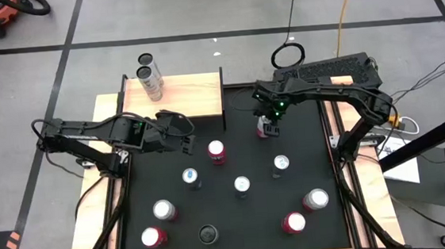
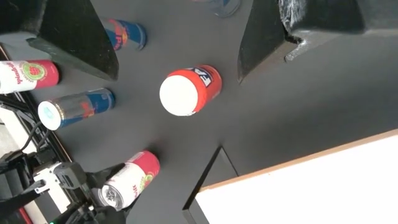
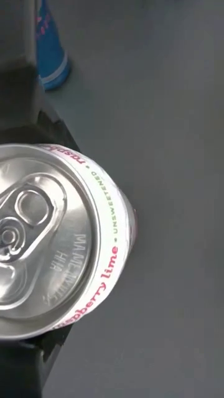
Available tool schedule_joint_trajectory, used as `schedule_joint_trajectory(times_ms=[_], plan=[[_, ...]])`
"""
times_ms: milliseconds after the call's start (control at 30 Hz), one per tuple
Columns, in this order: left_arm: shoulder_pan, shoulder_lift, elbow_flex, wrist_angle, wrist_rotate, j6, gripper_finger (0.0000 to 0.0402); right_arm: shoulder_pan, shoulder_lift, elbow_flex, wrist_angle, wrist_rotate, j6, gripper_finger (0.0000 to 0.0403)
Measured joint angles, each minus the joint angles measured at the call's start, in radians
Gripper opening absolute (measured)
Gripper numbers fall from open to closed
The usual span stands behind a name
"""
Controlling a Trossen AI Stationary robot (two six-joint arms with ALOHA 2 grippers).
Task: Place canned beverage on shelf
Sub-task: Put the top pink soda can on the shelf
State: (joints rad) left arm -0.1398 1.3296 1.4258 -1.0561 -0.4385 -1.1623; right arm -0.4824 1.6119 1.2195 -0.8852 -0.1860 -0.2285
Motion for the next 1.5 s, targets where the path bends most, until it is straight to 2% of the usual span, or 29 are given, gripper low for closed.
schedule_joint_trajectory(times_ms=[300,567,700,800,1100,1367,1500], plan=[[0.000,0.000,0.000,0.013,-0.015,0.027,0.0331,0.000,0.000,0.170,-0.156,-0.009,0.031,0.0270],[0.000,0.000,-0.001,0.417,-0.008,0.409,0.0331,0.009,-0.001,0.393,-0.357,-0.212,0.231,0.0270],[0.003,0.011,-0.001,0.595,-0.030,0.617,0.0331,0.033,-0.001,0.493,-0.386,-0.252,0.311,0.0270],[0.004,0.017,-0.001,0.649,-0.035,0.713,0.0331,0.054,-0.001,0.560,-0.382,-0.266,0.353,0.0270],[-0.001,0.043,0.000,0.666,-0.068,0.776,0.0335,0.113,-0.002,0.684,-0.292,-0.297,0.426,0.0271],[-0.001,0.076,0.000,0.686,-0.067,0.753,0.0393,0.154,-0.002,0.700,-0.179,-0.389,0.395,0.0271],[0.005,0.093,0.000,0.683,-0.009,0.750,0.0394,0.172,-0.002,0.700,-0.134,-0.395,0.387,0.0271]])
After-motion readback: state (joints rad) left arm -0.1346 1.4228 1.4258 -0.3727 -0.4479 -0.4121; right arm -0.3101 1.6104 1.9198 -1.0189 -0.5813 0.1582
